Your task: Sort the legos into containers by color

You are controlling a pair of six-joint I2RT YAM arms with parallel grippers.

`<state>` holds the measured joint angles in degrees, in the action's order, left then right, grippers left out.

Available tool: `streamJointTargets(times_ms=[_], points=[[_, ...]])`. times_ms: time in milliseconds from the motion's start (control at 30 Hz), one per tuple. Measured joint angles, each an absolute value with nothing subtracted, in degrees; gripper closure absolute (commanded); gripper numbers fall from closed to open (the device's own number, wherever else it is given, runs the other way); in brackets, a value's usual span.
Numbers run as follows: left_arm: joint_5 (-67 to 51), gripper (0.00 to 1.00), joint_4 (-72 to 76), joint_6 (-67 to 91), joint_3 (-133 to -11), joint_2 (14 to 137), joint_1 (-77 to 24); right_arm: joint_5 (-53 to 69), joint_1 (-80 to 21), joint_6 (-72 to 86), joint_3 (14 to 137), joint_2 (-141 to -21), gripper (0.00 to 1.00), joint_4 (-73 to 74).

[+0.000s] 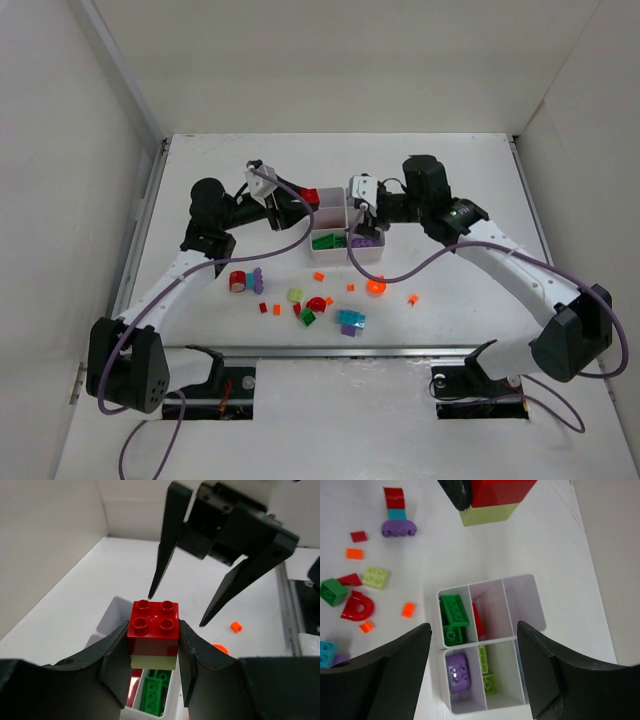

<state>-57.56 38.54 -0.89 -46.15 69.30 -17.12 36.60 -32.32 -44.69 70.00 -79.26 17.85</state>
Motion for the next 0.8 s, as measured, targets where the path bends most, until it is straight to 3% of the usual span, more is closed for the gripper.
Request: streamJointTargets(times_ms=[267,500,800], points=[[-64.38,1.0,41.25,0.25,-46.59,70.08,-18.9,44.45,-32.69,-40.25,69.91,-79.05,0.3,14.63],[-64.75,1.0,37.63,-4.1,-46.59,70.35,-18.9,44.64,-35.35,-38.89,72.34,-79.09,0.42,14.09],[-65.89,1.0,35.66,-6.22,-46.59,70.35,-18.9,45.06,-35.7,-37.89,75.22,-79.29,0.43,13.13]])
